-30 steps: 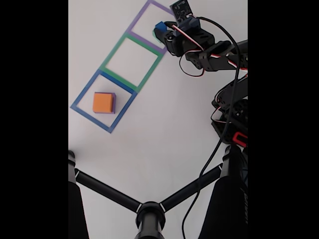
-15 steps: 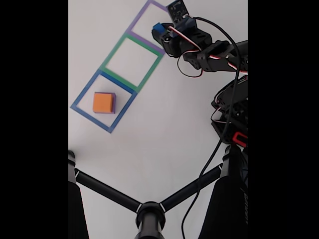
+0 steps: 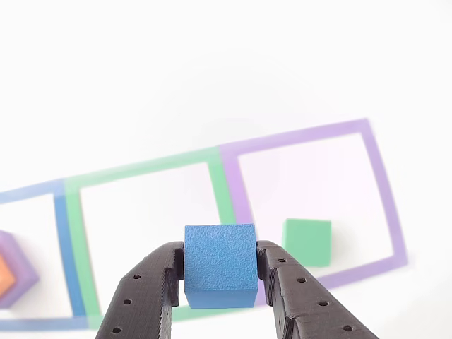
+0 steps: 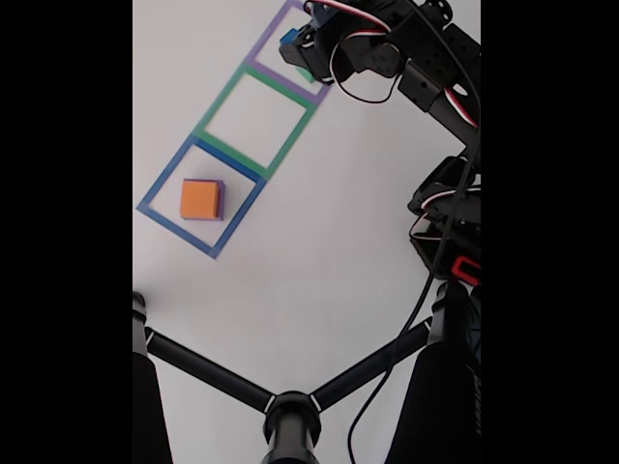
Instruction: Tower of hanoi
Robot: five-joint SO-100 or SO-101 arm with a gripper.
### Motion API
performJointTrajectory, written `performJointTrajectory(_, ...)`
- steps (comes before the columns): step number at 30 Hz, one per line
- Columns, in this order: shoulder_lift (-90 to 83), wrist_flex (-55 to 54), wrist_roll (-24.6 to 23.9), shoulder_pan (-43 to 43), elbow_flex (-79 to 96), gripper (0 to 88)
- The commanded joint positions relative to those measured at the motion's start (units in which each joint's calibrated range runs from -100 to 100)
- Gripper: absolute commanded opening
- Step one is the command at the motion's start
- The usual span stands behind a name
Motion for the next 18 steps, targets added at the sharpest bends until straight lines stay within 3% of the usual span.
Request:
performJointTrajectory(1,-2.06,16.51,0.59,-4.08,-18.34,4.0)
performJointTrajectory(7,-0.2,29.15,0.59,-9.36,-32.8,3.9)
performJointTrajectory(18,-1.01,23.48,0.59,-11.37,-24.98,3.9)
